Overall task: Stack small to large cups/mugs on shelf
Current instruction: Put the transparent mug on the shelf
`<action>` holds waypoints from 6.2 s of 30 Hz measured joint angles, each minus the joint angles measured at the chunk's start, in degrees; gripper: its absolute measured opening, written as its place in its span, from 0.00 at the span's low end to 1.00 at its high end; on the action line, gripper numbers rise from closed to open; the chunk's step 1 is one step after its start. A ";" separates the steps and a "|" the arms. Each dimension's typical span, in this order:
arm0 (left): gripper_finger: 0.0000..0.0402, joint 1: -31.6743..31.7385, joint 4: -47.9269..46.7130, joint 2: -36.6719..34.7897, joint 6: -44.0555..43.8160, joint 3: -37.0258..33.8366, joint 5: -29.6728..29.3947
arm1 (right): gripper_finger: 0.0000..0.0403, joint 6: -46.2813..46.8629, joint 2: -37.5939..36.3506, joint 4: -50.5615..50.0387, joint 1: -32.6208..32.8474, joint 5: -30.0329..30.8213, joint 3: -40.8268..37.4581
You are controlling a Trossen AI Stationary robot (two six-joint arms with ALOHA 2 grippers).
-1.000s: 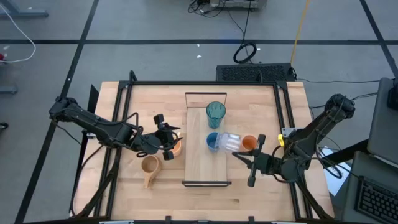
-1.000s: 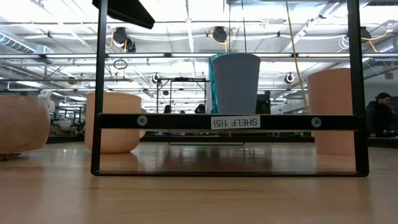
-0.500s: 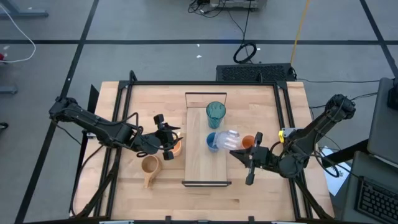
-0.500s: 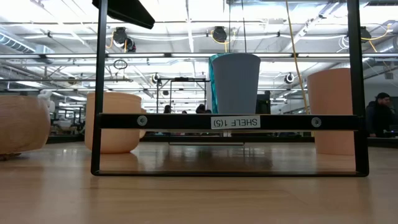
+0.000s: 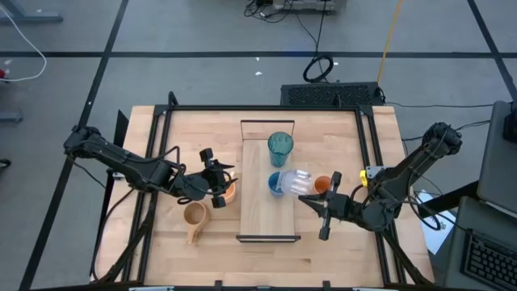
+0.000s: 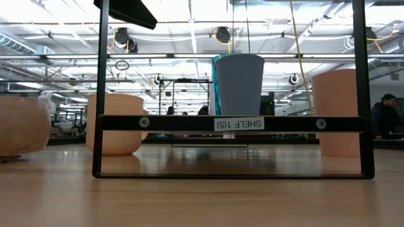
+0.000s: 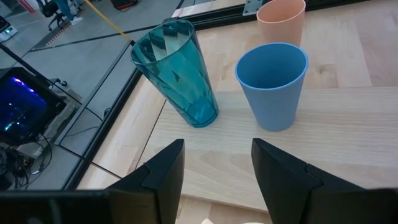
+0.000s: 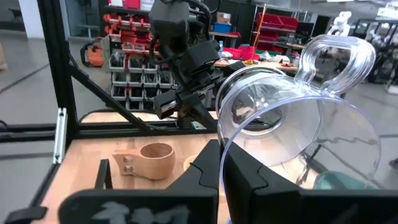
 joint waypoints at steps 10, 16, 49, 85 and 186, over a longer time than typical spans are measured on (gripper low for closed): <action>0.47 0.01 0.00 0.00 0.00 0.00 0.00 | 0.00 -12.25 0.00 -1.20 0.02 -0.07 0.00; 0.47 0.00 -0.02 0.00 0.00 0.00 0.01 | 0.00 -19.75 0.00 -1.40 0.02 -0.07 0.02; 0.47 -0.24 -0.13 0.00 -0.34 0.00 0.04 | 0.00 6.61 1.56 -12.45 -1.72 -4.67 10.70; 0.47 -0.20 -0.23 0.02 -0.17 0.00 0.02 | 0.00 23.46 23.66 -61.73 -17.28 -54.29 34.32; 0.47 -0.56 -0.20 0.02 -0.61 0.00 0.00 | 0.25 18.10 11.67 -62.95 -12.48 -45.01 24.99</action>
